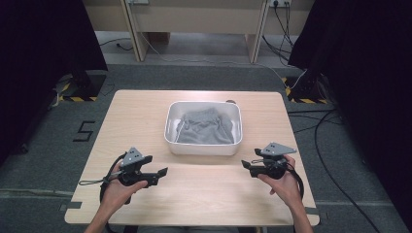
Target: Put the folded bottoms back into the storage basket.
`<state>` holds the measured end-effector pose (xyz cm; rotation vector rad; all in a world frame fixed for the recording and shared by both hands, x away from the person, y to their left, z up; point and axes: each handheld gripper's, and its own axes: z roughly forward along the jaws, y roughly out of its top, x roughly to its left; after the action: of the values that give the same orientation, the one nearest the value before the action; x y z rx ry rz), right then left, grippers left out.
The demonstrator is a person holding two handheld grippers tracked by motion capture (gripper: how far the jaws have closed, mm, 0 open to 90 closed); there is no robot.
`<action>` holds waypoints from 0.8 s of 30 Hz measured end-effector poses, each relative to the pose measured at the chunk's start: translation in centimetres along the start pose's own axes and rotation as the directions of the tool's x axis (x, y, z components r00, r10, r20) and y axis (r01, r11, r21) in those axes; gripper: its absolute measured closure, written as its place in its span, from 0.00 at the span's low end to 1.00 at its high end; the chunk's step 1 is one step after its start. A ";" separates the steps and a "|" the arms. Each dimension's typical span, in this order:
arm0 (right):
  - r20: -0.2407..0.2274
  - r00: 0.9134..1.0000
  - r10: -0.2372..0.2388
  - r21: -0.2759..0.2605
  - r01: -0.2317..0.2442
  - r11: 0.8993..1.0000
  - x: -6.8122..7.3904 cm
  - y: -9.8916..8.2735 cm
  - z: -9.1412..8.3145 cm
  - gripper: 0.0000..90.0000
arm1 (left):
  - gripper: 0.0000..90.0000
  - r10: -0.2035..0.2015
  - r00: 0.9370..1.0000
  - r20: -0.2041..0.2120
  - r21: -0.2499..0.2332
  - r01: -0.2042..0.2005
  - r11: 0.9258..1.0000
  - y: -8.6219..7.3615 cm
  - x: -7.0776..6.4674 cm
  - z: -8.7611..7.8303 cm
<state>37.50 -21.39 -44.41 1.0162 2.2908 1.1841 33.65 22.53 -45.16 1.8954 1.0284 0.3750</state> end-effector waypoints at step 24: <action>0.003 1.000 -0.002 0.025 0.002 1.000 2.4 -4.6 0.9 0.27 | 0.21 0.004 1.000 -0.013 0.052 -0.003 0.999 -5.0 -0.5 1.4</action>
<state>34.45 -20.91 -48.64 1.0235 2.3092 1.1558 31.72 22.49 -49.95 1.9436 1.0531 0.3661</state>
